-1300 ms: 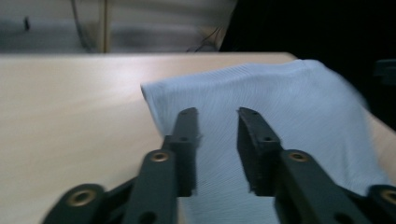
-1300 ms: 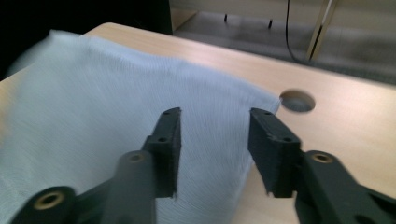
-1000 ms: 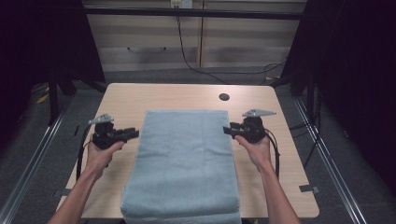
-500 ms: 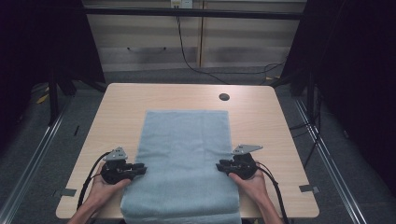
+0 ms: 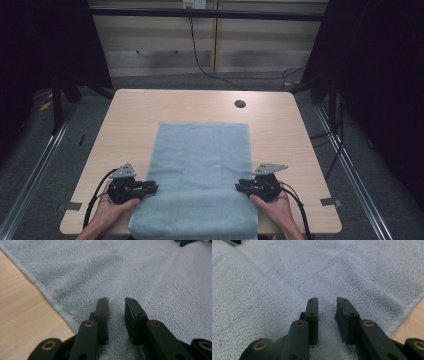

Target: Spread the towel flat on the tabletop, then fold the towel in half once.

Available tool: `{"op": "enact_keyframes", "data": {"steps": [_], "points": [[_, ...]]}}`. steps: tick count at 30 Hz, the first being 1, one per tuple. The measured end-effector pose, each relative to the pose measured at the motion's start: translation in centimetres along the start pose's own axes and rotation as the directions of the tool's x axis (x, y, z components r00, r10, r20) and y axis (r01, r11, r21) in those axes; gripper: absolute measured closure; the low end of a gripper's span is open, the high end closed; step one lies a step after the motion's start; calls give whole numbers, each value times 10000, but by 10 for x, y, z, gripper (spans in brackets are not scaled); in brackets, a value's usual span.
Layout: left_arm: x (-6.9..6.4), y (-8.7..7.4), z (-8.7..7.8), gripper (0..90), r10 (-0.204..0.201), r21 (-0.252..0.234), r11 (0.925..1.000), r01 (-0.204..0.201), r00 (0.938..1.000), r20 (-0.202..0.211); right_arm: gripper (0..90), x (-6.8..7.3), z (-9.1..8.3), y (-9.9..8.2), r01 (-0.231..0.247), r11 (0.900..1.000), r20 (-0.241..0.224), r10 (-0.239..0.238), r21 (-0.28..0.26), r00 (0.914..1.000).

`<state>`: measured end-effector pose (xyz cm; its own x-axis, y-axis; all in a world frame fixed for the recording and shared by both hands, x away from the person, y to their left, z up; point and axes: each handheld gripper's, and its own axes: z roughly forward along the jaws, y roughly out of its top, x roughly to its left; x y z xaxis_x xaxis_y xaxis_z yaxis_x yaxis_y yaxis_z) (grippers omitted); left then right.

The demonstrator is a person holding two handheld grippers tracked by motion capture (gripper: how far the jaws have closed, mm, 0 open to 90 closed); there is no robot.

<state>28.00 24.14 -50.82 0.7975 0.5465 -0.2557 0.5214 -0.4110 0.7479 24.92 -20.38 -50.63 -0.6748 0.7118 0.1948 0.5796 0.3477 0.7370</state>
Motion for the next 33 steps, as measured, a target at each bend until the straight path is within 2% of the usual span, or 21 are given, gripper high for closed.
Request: {"op": "enact_keyframes", "data": {"steps": [5, 7, 9, 10, 11, 13, 14, 17, 21, 24, 25, 26, 27, 28, 29, 30, 31, 32, 33], "points": [[-12, -4, -4, 731, 111, 187, 9998, -111, 9999, -25, 722, 8, -7, -7, -8, 10000, -58, 8, 41, 10000], [-19, -8, -6, 731, 264, 221, 9994, -266, 9996, 92, 722, 9, -8, -8, 32, 10000, -88, -31, 43, 10000], [-26, -13, -10, 734, 466, 203, 9987, -464, 9989, -63, 722, 13, -10, -11, 130, 9999, -45, -130, 58, 9999], [-29, -18, -13, 734, 614, 227, 9978, -617, 9980, 116, 722, 17, -12, -13, 256, 9996, -75, -255, 130, 9996], [-30, -19, -15, 735, 473, 206, 9986, -477, 9987, 205, 722, 19, -14, -15, 242, 9996, -104, -241, 108, 9997], [-31, -20, -15, 737, 440, 173, 9989, -444, 9988, 228, 723, 22, -16, -18, 162, 9998, -148, -161, 78, 9998], [-35, -22, -17, 736, 572, 260, 9980, -576, 9982, 185, 723, 23, -16, -18, 224, 9997, -129, -223, 76, 9997], [-40, -25, -20, 736, 561, 303, 9979, -568, 9981, 237, 722, 26, -18, -20, 245, 9997, -105, -244, 91, 9996], [-52, -31, -27, 728, 550, 570, 9967, -583, 9967, 589, 718, 35, -25, -27, 183, 9996, -371, -176, 205, 9992], [-53, -29, -27, 681, 616, 459, 9969, -642, 9965, 558, 693, 40, -27, -28, 114, 9993, -406, -99, 349, 9991], [-51, -26, -27, 672, 514, 395, 9978, -539, 9967, 624, 646, 40, -27, -25, 261, 9991, -405, -248, 324, 9989], [-48, -22, -26, 671, 543, 291, 9980, -563, 9964, 648, 641, 39, -28, -21, 281, 9994, -357, -274, 185, 9990], [-45, -17, -25, 668, 584, 173, 9981, -593, 9972, 473, 637, 35, -28, -16, 322, 9995, -288, -323, -34, 9991], [-40, -11, -24, 668, 463, -61, 9989, -460, 9980, 439, 637, 35, -28, -16, 322, 9995, -288, -323, -34, 9991], [-33, -5, -22, 660, 272, -204, 9994, -265, 9990, 354, 634, 27, -26, -5, 300, 9989, -27, -301, -373, 9995], [-18, 9, -16, 654, 72, -278, 9996, -69, 9999, 127, 626, 21, -23, 0, 279, 9986, 107, -275, -450, 9996], [-10, 14, -12, 648, -86, -322, 9994, 86, 10000, 5, 620, 15, -19, 6, 303, 9985, 248, -292, -456, 9993], [-10, 14, -12, 644, -86, -322, 9994, 86, 10000, 5, 620, 15, -19, 6, 303, 9985, 248, -292, -456, 9993], [6, 23, -2, 642, -303, -250, 9992, 296, 9992, -244, 607, 4, -9, 15, 358, 9987, 555, -337, -366, 9979]]}}
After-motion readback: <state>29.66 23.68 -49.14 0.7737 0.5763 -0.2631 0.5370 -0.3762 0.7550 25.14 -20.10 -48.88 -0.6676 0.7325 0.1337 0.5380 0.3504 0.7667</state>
